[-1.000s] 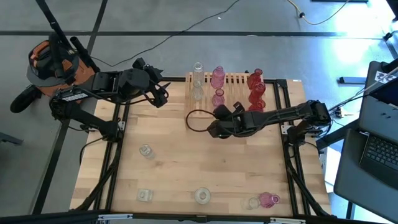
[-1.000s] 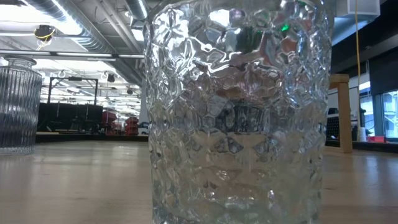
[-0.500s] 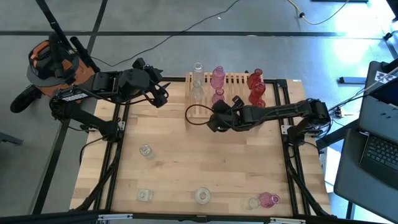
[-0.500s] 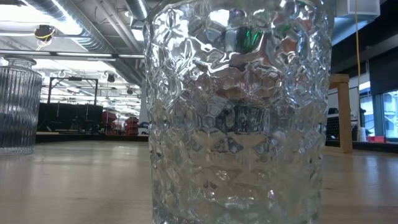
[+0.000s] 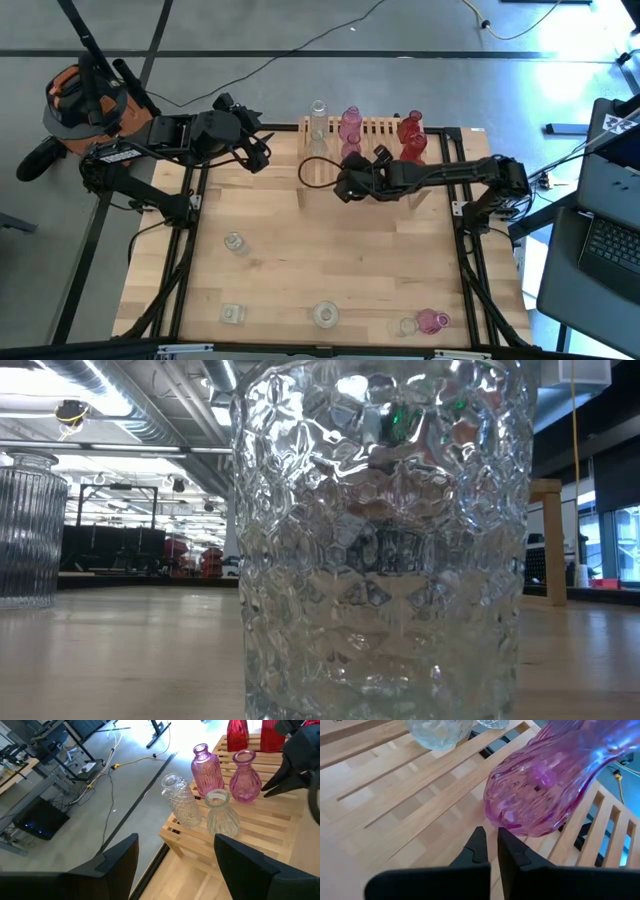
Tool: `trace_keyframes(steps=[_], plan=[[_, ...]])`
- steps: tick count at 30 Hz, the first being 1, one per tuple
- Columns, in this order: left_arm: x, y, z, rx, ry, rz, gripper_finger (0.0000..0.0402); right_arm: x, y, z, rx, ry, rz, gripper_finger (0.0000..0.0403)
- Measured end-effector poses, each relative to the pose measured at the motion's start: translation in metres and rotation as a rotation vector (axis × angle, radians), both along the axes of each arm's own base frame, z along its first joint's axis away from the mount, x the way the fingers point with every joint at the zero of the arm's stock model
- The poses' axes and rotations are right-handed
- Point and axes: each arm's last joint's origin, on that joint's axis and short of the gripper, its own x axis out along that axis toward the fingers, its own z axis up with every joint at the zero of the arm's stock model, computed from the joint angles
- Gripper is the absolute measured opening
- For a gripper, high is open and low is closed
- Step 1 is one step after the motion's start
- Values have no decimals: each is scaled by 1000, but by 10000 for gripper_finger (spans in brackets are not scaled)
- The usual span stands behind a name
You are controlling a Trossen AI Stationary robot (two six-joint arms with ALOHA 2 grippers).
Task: Sort vases onto shelf
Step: Put the top pink vase on the shelf aligned with the other pink vase, then put the pink vase on the shelf aligned with the other pink vase
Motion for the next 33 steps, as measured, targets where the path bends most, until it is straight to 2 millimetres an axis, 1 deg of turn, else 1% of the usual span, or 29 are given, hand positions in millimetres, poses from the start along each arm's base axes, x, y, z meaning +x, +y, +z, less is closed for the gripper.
trace_keyframes(steps=[6, 13, 16, 19, 22, 25, 29, 31, 33], plan=[[0, 0, 0, 0, 0, 0, 250, 2, -4, 1, -9, -10, 3, 0], [0, 0, 0, 0, -1, 0, 250, 2, -5, 1, -20, -5, 8, 0], [0, 0, 0, 0, 1, 0, 250, 3, -3, 1, 2, -13, 22, 0], [-1, 0, -1, -6, 12, 4, 250, 4, 6, 7, 40, -32, 62, 0], [-2, 0, -3, -18, 18, 12, 250, 4, 20, 22, 54, -45, 105, 0], [-3, 0, -3, -19, 28, 12, 250, -2, 37, 41, 55, -30, 123, 0], [-3, 0, -3, -18, 27, 12, 250, -17, 61, 70, 25, 28, 186, 0], [-3, 0, -3, -18, 27, 12, 250, -26, 74, 87, 5, 59, 250, 0], [-3, 0, -3, -18, 27, 12, 250, -35, 89, 99, 6, 90, 324, 0]])
